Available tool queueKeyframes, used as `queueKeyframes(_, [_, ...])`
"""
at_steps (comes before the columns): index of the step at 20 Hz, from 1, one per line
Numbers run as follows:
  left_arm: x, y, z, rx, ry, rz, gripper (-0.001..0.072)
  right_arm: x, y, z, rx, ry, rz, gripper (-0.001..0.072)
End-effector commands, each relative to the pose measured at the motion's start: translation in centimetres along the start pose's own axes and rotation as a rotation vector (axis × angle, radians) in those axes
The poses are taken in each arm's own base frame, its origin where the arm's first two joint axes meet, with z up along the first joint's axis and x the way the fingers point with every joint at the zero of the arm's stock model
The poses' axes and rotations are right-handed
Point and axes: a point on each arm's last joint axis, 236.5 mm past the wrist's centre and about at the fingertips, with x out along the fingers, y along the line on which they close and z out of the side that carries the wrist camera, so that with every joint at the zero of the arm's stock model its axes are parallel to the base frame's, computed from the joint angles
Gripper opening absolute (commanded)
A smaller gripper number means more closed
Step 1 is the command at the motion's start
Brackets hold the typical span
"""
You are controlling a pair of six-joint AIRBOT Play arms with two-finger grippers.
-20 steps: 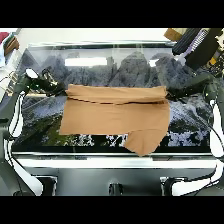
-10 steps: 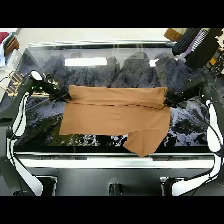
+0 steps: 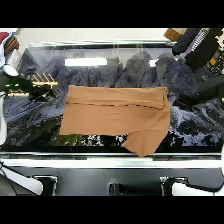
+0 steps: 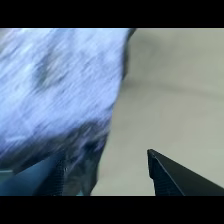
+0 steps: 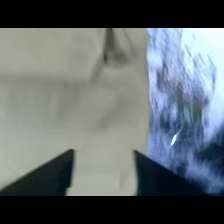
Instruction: Fold the clothes and pants, and hang the long-sleeved shirts on hangers.
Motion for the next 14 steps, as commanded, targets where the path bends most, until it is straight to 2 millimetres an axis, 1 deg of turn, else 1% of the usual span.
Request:
queueKeyframes(1, [-2.9, 2.5, -3.9, -0.093, -0.030, -0.047, 0.0576, -0.3, 0.2, -7.8, 0.084, 0.100, 0.133, 0.0502])
queueKeyframes(2, [-2.8, 3.1, -5.6, -0.133, -0.029, -0.069, 0.0576, 0.8, 0.4, -10.7, 0.117, 0.152, 0.161, 0.0502])
queueKeyframes(4, [-2.0, 3.5, -8.7, -0.181, -0.022, -0.112, 0.0576, 3.0, 0.8, -15.7, 0.174, 0.249, 0.200, 0.0502])
queueKeyframes(5, [-1.4, 3.5, -9.9, -0.200, -0.023, -0.123, 0.0576, 4.1, 1.2, -17.8, 0.198, 0.291, 0.227, 0.0502])
queueKeyframes(7, [-0.2, 3.5, -12.0, -0.236, -0.024, -0.135, 0.0576, 5.6, 1.8, -20.5, 0.227, 0.345, 0.273, 0.0501])
queueKeyframes(9, [0.9, 2.9, -13.4, -0.260, -0.014, -0.168, 0.0576, 6.6, 1.5, -21.7, 0.238, 0.360, 0.272, 0.0500])
queueKeyframes(11, [1.6, 2.2, -14.4, -0.259, 0.006, -0.208, 0.0576, 7.2, 1.2, -21.9, 0.247, 0.346, 0.262, 0.0498])
queueKeyframes(14, [2.1, 1.9, -14.8, -0.275, 0.015, -0.224, 0.0576, 7.6, 0.9, -21.3, 0.254, 0.315, 0.251, 0.0498])
